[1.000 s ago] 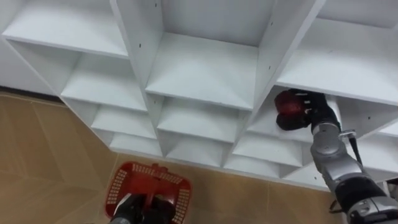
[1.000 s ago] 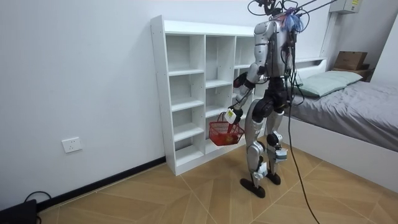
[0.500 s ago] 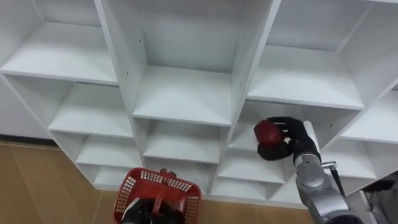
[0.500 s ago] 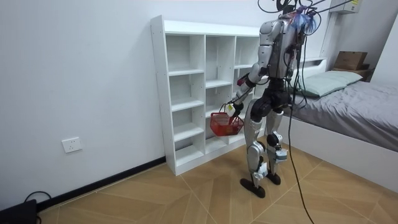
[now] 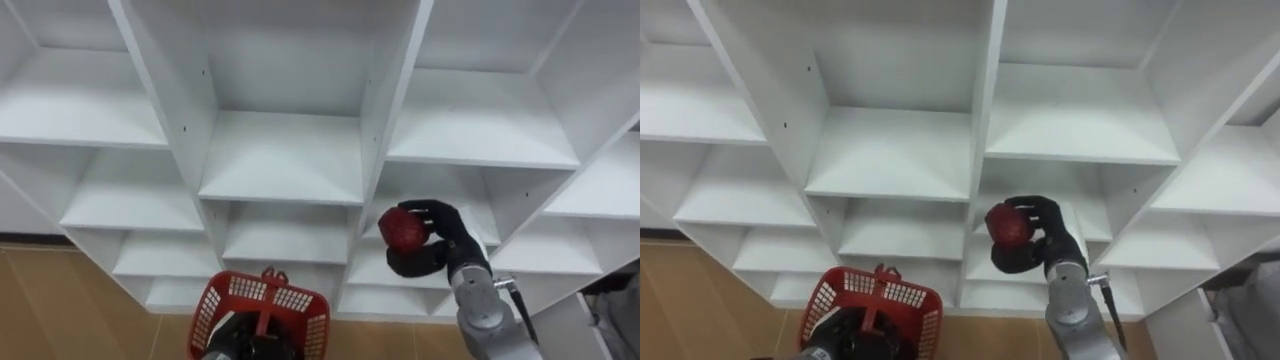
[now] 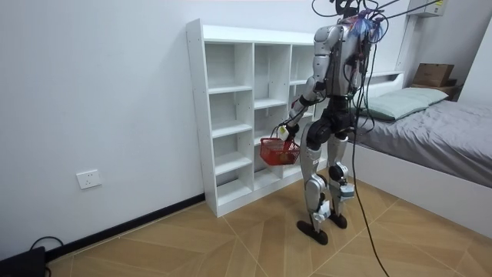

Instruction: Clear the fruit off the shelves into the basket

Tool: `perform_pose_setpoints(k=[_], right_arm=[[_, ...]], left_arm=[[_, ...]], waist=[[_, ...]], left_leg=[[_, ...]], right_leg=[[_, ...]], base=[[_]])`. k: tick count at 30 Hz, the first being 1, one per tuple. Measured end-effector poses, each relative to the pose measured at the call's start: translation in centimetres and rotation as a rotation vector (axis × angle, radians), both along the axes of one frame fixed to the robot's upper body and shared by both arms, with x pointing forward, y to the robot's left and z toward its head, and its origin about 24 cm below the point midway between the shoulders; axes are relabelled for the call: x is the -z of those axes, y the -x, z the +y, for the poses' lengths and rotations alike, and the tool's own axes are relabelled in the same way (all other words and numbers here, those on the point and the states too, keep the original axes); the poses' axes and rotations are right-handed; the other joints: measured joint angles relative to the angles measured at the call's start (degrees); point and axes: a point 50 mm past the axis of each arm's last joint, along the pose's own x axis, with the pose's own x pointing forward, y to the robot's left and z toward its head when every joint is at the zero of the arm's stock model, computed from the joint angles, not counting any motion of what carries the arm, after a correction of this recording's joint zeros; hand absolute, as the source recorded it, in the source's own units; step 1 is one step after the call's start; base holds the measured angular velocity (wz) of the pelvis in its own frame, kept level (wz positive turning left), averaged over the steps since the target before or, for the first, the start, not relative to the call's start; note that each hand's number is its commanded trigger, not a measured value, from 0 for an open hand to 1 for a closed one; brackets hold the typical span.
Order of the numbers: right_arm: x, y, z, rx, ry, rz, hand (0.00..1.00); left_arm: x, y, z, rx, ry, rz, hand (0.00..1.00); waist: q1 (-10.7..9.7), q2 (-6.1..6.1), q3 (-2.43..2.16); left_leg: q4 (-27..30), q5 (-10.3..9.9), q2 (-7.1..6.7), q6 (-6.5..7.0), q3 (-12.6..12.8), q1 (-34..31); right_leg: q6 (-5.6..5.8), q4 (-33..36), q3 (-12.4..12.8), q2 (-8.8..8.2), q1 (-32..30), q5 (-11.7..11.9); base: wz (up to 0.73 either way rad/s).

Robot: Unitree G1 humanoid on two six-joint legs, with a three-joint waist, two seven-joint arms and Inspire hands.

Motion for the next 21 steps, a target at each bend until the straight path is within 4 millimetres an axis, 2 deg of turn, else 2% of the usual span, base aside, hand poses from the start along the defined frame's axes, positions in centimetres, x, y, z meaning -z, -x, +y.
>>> perform_pose_setpoints(k=[6, 9, 17, 21], right_arm=[[-0.7, -0.3, 0.5, -0.043, -0.022, -0.022, 1.0], [-0.2, 0.4, 0.3, -0.04, -0.023, 0.002, 1.0], [0.6, 1.4, 0.2, -0.047, -0.03, 0.059, 1.0], [0.2, 1.3, 0.4, -0.075, -0.013, 0.044, 1.0]], left_arm=[[-1.5, -1.8, -0.8, 0.004, 0.036, -0.096, 1.0], [-1.6, -1.9, -1.0, 0.008, 0.041, -0.101, 1.0], [-1.5, -1.7, -0.9, 0.012, 0.036, -0.086, 1.0], [-1.6, -1.9, -0.9, 0.01, 0.037, -0.091, 1.0]], waist=[[-0.15, 0.65, 0.25], [-0.11, 1.09, 0.19], [-0.94, 1.15, 0.13], [-0.99, 1.25, 0.07]], left_leg=[[-0.6, -0.1, 0.12, 0.11, 0.36, 0.7], [-0.72, -0.11, 0.14, 0.12, 0.95, 1.42], [-0.72, -0.12, 0.33, 0.12, 2.21, 1.42], [-0.72, -0.25, 0.58, 0.03, 2.78, 1.6]], right_leg=[[0.03, 0.15, 0.72, 0.17, 0.02, -0.02], [0.03, 0.25, 1.33, 0.23, 0.38, -0.02], [0.02, 0.34, 1.92, 0.41, -0.03, -0.01], [-0.02, 0.37, 2.83, 0.65, -0.08, 0.02]], base=[[-0.06], [-0.11], [-0.05], [-0.08]])
